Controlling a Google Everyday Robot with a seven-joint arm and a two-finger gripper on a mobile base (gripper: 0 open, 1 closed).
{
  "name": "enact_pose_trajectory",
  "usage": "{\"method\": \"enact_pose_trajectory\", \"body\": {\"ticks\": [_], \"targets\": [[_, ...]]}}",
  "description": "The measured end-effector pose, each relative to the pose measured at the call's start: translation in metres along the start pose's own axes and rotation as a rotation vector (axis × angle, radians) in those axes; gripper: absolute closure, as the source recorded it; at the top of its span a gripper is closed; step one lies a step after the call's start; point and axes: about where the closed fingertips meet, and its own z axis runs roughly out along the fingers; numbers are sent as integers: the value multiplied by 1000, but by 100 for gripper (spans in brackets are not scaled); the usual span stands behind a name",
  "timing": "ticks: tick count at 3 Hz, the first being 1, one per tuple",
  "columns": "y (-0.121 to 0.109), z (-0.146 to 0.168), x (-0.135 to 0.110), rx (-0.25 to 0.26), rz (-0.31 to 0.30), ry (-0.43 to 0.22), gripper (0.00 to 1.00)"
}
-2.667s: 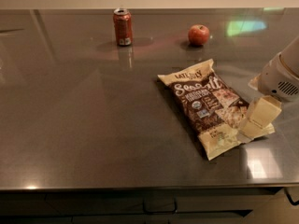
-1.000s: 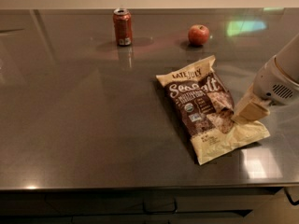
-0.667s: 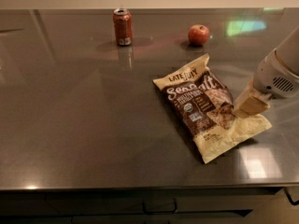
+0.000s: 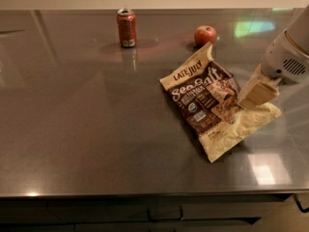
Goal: Pick brown chip bag
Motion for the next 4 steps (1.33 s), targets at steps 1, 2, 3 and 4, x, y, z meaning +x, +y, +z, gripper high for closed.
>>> {"method": "enact_pose_trajectory", "body": {"ticks": [1,2,3,4], "targets": [[-2,-23,-19,-9,-32,-36,100],[-4,-44,-36,-13,-67,-82,100],[-4,-67,-54,-2,-117,-126,100],[-2,-93,-73,13,-164,-182,100]]}}
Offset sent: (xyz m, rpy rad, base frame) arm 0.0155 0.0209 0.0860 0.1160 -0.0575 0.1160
